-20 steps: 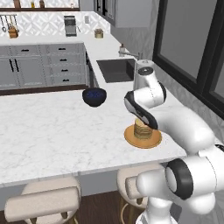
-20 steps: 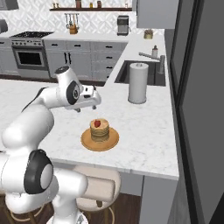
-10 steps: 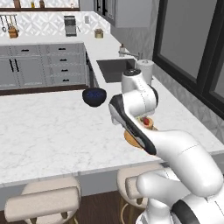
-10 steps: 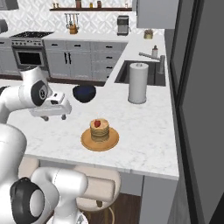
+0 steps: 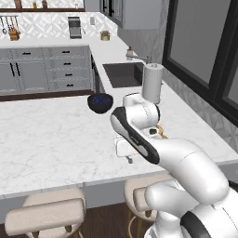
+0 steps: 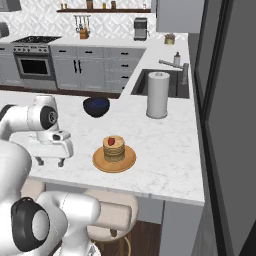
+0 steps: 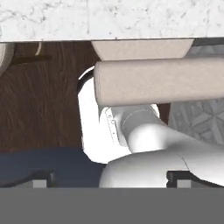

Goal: Take the strawberry from the fridge and place it on top of the pancake, located on the dining counter.

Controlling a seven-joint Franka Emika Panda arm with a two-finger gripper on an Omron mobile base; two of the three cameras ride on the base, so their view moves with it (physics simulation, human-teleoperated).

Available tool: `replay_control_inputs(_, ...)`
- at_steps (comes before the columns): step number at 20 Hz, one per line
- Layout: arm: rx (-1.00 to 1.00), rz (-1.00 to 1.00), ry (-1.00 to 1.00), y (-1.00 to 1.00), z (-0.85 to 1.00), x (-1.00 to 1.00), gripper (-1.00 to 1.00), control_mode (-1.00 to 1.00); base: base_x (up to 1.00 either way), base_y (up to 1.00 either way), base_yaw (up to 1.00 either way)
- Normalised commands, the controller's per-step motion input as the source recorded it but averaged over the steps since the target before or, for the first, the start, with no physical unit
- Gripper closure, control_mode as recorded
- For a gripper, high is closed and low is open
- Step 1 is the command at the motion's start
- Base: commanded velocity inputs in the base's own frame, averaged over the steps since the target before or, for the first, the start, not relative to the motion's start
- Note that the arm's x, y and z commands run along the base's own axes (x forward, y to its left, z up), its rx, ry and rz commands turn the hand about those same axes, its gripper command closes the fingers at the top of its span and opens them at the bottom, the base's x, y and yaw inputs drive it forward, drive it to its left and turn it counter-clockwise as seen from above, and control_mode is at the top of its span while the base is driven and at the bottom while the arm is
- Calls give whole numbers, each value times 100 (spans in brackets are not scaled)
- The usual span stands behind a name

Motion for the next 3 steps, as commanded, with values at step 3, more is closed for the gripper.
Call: replay_control_inputs(3,1,0,27,-35,-83,0,-100,-100,0,0,0)
